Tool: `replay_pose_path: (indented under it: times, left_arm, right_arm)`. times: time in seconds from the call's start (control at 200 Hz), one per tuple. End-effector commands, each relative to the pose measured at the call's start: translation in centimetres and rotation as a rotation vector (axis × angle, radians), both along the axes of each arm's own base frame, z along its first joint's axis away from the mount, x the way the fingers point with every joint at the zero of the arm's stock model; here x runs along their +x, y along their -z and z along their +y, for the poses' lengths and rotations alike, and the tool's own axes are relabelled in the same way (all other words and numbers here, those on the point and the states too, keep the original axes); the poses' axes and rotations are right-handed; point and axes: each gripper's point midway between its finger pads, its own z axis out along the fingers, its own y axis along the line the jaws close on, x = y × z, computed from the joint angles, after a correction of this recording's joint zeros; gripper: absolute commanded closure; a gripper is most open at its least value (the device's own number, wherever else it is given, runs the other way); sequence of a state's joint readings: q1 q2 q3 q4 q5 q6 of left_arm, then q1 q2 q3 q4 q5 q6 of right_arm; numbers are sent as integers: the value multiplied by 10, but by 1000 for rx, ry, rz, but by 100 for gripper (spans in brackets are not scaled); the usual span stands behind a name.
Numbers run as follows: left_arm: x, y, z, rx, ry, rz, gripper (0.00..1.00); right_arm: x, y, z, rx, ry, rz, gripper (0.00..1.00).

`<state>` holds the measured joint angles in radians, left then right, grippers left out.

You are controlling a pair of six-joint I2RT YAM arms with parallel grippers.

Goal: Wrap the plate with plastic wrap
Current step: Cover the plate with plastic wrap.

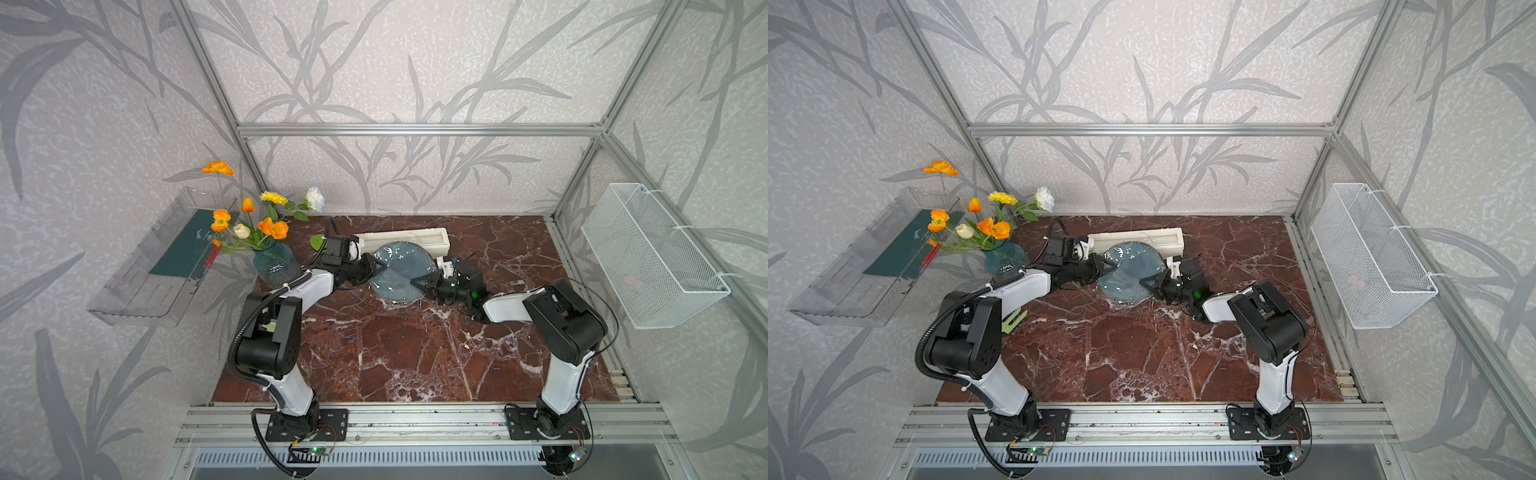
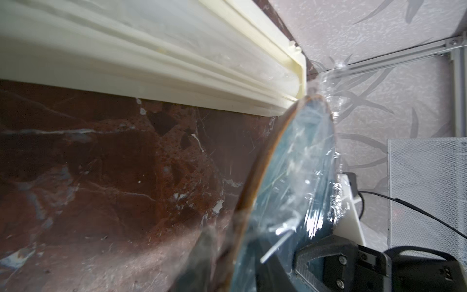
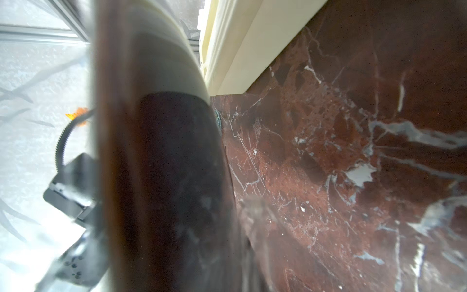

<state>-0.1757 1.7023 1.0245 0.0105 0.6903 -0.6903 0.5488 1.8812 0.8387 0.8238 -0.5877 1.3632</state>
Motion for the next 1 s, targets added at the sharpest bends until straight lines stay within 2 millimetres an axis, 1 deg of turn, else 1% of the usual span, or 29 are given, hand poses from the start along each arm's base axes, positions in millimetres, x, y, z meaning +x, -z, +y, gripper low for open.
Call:
replay_pose_path:
  times: [0.0,0.045,0.125,0.2,0.28,0.305,0.315,0.35,0.44,0.52,0.58,0.635,0.71,0.77,0.805,0.88,0.905,0.915,0.93,0.995]
  left_arm:
    - [-10,-2,-8,14,18,11,84]
    - [-9,-3,-8,27,22,-1,87]
    - [-6,-5,-7,46,32,-52,97]
    - [-3,-11,-5,75,44,-155,100]
    - [-2,-20,-6,77,69,-284,100]
    - [-2,-24,-7,76,80,-316,100]
    - [-2,-25,-7,75,85,-326,100]
    - [-2,-27,-9,78,109,-349,100]
    - [-3,-33,-19,42,176,-357,100]
    - [-7,-37,-31,-32,260,-335,100]
    - [-9,-37,-40,-87,310,-308,100]
    - [-10,-33,-44,-122,332,-280,100]
    - [-11,-27,-47,-142,348,-247,100]
    - [-12,-26,-48,-146,352,-247,100]
    - [-13,-26,-49,-147,352,-250,100]
    - [-14,-30,-49,-154,351,-259,100]
    - [-14,-31,-50,-155,352,-259,100]
    - [-15,-31,-50,-157,353,-258,100]
    - [-14,-33,-50,-157,353,-260,100]
    - [-16,-35,-51,-162,357,-260,100]
  right_arm:
    - [0,-75,20,114,-62,-297,82]
    - [-2,-72,17,98,-64,-298,75]
    - [-5,-65,10,62,-67,-296,62]
    - [-9,-56,-3,17,-64,-296,53]
    - [-8,-43,-27,-53,-49,-279,47]
    - [-7,-34,-35,-86,-45,-268,45]
    - [-7,-42,-40,-85,-37,-288,45]
    - [-7,-33,-54,-138,-26,-261,43]
    - [0,-29,-88,-261,6,-256,40]
    - [5,-37,-107,-371,15,-283,38]
    - [10,-52,-109,-412,6,-336,38]
    - [16,-69,-105,-408,-8,-388,38]
    - [26,-89,-95,-383,-29,-457,39]
    - [34,-99,-85,-352,-50,-491,39]
    - [40,-101,-79,-349,-77,-525,39]
    - [52,-96,-68,-332,-115,-528,40]
    - [54,-98,-66,-326,-121,-534,40]
    - [57,-90,-64,-328,-127,-519,40]
    - [59,-86,-63,-326,-130,-513,40]
    - [65,-78,-57,-311,-138,-510,40]
